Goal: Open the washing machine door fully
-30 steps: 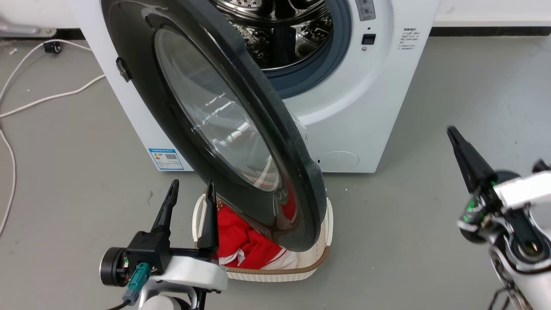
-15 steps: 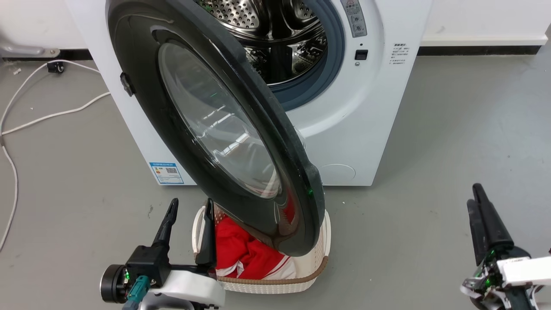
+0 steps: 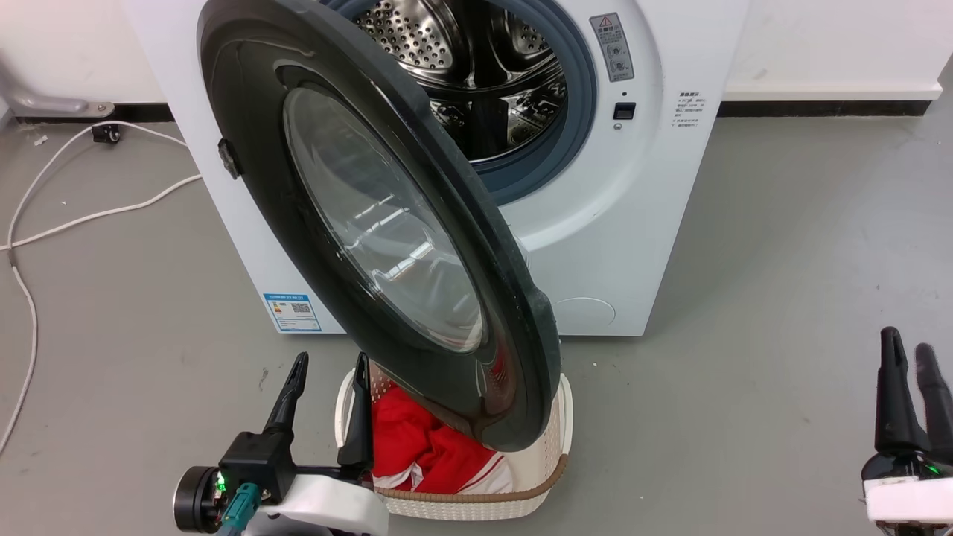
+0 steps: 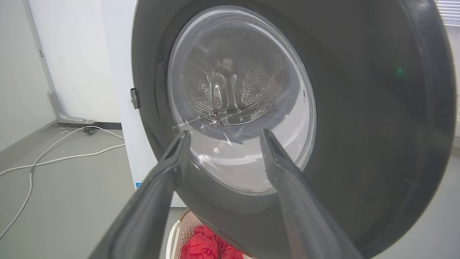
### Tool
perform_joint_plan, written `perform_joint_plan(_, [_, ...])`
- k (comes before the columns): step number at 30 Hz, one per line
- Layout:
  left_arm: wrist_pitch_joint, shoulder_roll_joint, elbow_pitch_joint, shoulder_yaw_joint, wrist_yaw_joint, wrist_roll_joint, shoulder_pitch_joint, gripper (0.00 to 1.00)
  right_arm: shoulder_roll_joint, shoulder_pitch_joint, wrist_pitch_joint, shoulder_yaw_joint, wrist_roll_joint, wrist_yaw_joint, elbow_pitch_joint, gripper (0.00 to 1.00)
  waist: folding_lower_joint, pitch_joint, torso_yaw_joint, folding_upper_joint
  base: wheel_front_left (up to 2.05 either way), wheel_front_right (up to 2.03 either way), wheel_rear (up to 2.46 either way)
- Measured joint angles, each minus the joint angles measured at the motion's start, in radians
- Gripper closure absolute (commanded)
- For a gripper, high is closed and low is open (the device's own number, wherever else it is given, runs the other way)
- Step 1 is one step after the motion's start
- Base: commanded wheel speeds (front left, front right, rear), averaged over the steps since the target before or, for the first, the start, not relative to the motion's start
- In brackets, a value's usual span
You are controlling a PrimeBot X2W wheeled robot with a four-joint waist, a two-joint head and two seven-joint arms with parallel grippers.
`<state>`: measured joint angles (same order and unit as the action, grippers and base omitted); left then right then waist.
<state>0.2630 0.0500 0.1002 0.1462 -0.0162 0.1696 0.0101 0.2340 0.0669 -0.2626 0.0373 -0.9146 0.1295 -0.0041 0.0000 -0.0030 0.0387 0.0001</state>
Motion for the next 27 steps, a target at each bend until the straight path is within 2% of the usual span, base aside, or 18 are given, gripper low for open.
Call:
perform_joint_plan(5, [0.000,0.000,-0.001,-0.010,0.003,-0.008,-0.001,0.00,-0.091,0.036,0.008,0.078,0.420,0.001,-0.100,0.00,0.0000,-0.003,-0.004,0.0000,0.00,0.00,0.00])
perform_joint_plan(8, [0.000,0.000,-0.001,-0.017,0.007,-0.013,-0.001,0.00,-0.118,0.060,0.042,0.077,0.607,0.001,-0.162,0.00,0.0001,-0.003,-0.006,0.0000,0.00,0.00,0.00])
perform_joint_plan(11, [0.000,0.000,-0.002,-0.022,0.009,-0.017,-0.001,0.00,-0.138,0.094,0.080,0.053,0.724,0.001,-0.198,0.00,0.0000,0.000,-0.009,0.0000,0.00,0.00,0.00])
perform_joint_plan(16, [0.000,0.000,-0.003,-0.028,0.013,-0.026,0.000,0.00,-0.159,0.140,0.103,0.019,0.795,0.001,-0.195,0.00,0.0000,0.005,-0.011,0.0000,0.00,0.00,0.00])
perform_joint_plan(27, [0.000,0.000,-0.009,-0.036,0.016,-0.033,0.000,0.00,-0.178,0.135,0.091,0.018,0.784,0.001,-0.124,0.00,0.0000,0.014,-0.016,0.0000,0.00,0.00,0.00])
